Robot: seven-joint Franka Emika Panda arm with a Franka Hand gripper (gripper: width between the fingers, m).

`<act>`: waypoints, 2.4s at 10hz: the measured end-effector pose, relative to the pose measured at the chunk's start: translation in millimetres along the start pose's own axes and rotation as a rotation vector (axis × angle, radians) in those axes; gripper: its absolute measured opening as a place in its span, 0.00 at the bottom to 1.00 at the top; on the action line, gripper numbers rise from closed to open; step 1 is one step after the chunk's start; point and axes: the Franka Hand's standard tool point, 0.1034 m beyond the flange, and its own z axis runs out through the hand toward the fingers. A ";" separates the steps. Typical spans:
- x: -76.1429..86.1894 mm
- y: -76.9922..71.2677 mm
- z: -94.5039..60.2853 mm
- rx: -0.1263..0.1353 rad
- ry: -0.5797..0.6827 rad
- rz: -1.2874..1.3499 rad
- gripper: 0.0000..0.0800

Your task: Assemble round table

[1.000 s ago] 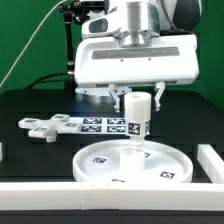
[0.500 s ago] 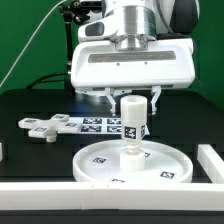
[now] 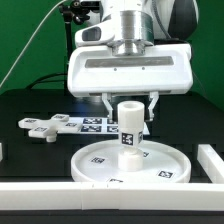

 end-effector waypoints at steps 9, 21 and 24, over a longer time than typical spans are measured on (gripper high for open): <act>-12.2 -3.3 6.2 -0.004 0.018 -0.010 0.71; -0.4 -8.7 -13.9 0.032 -0.091 -0.015 0.81; -6.1 -16.7 -11.9 0.083 -0.321 -0.001 0.81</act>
Offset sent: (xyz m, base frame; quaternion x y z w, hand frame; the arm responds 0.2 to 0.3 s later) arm -0.0126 0.0054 -0.0135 0.0023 0.0077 0.0066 0.9999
